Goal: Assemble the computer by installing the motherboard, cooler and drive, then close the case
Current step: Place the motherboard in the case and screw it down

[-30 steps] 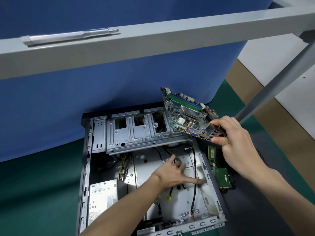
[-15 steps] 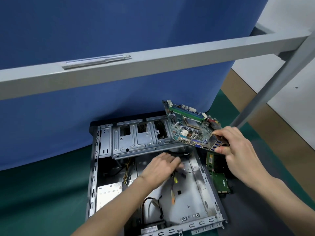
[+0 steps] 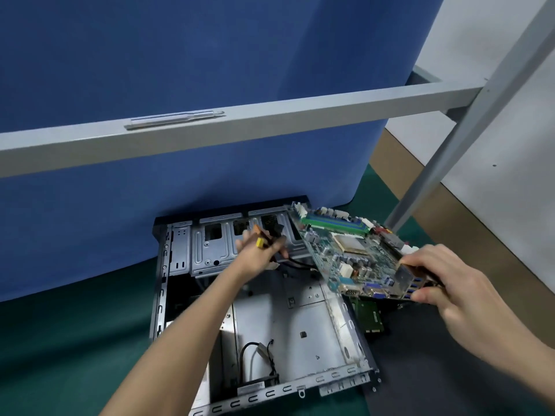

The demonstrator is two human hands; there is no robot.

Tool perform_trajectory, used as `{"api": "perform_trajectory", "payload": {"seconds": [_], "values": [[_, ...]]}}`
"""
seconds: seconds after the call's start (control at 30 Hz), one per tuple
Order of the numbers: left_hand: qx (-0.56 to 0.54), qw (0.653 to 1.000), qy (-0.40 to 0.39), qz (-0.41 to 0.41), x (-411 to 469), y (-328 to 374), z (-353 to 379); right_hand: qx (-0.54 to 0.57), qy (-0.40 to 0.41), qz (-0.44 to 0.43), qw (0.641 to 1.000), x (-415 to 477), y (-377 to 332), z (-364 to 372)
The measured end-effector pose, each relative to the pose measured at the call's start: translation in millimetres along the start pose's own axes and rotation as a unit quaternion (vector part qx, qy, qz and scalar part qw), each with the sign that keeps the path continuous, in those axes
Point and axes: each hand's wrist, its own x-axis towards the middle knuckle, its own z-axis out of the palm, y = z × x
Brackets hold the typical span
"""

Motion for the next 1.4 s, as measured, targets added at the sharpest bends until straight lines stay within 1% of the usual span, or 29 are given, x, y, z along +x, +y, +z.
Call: {"api": "perform_trajectory", "payload": {"seconds": [0.07,0.13,0.2,0.27,0.33,0.4,0.5,0.6,0.7,0.77,0.9,1.03,1.23,1.4], "values": [[-0.104,0.994,-0.032,-0.015,0,3,-4,0.017,-0.011,-0.021,1.000,-11,-3,-7],[-0.150,0.987,-0.046,-0.042,1,5,-8,0.019,-0.028,-0.044,0.998,-20,-8,-13],[-0.160,0.983,-0.044,-0.075,3,4,-8,0.012,-0.050,-0.066,0.996,-29,-11,-19],[-0.155,0.980,-0.058,-0.108,3,4,-9,0.005,-0.073,-0.082,0.994,-36,-15,-26],[-0.139,0.981,-0.091,-0.102,2,6,-12,-0.005,-0.100,-0.093,0.991,-43,-20,-33],[-0.164,0.976,-0.120,-0.081,2,5,-14,-0.019,-0.124,-0.113,0.986,-47,-27,-34],[-0.182,0.971,-0.123,-0.090,2,4,-16,-0.029,-0.160,-0.125,0.979,-45,-44,-32],[-0.183,0.969,-0.121,-0.112,2,3,-18,-0.040,-0.182,-0.153,0.971,-42,-55,-22],[-0.208,0.959,-0.134,-0.142,-1,1,-23,-0.013,-0.205,-0.172,0.963,-40,-62,-11],[-0.220,0.953,-0.147,-0.146,-2,-1,-25,-0.014,-0.216,-0.186,0.959,-36,-70,-6],[-0.213,0.953,-0.158,-0.146,1,-1,-27,0.008,-0.235,-0.201,0.951,-25,-87,8],[-0.219,0.952,-0.158,-0.143,5,-6,-29,0.031,-0.242,-0.183,0.953,-14,-95,36],[-0.197,0.958,-0.152,-0.140,10,-10,-30,0.031,-0.191,-0.137,0.972,-3,-94,76],[-0.127,0.972,-0.169,-0.100,16,0,-37,0.039,-0.188,-0.107,0.976,2,-84,90]]}}
